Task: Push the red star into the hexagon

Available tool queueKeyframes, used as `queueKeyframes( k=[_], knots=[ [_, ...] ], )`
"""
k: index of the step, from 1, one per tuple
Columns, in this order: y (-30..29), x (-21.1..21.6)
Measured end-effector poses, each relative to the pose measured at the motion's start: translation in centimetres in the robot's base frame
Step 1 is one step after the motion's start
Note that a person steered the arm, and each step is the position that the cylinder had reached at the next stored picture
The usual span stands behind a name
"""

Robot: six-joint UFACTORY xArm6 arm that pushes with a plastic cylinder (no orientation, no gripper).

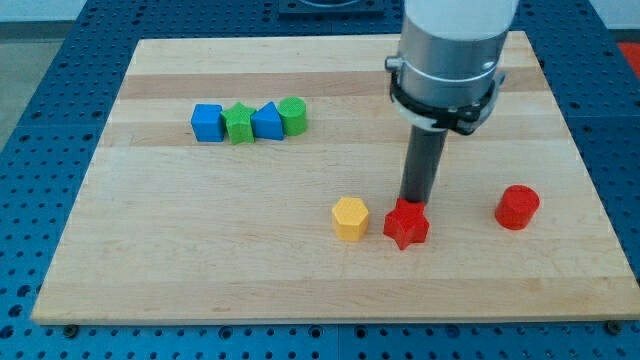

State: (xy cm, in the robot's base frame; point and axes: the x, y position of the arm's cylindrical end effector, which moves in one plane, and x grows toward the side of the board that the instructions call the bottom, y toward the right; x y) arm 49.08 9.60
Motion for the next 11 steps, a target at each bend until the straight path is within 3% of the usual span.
queueKeyframes(
  k=[1, 3, 11],
  knots=[
    [3.5, -0.1],
    [4.9, 4.1],
    [-2.7, 5.9]
  ],
)
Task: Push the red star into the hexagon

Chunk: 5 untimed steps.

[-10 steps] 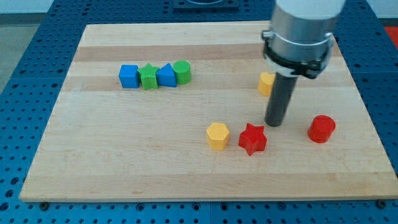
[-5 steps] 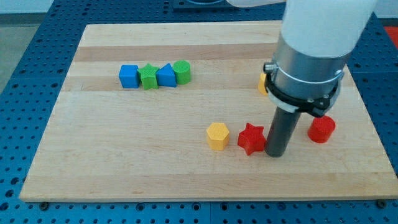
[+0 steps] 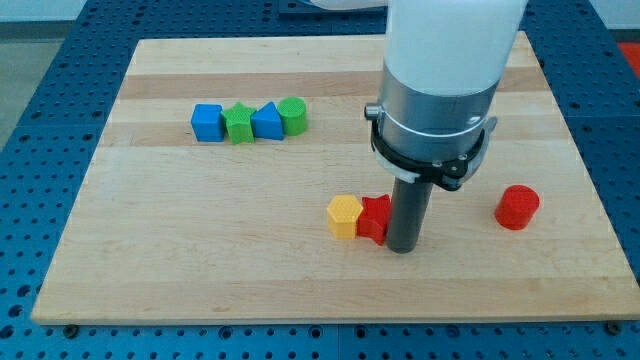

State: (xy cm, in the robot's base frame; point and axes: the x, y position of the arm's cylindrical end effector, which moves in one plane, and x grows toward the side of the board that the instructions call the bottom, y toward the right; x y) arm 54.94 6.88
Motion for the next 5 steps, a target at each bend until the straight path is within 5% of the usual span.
queueKeyframes(
  k=[1, 4, 5],
  knots=[
    [1.0, -0.1],
    [17.0, 0.4],
    [17.7, -2.5]
  ],
)
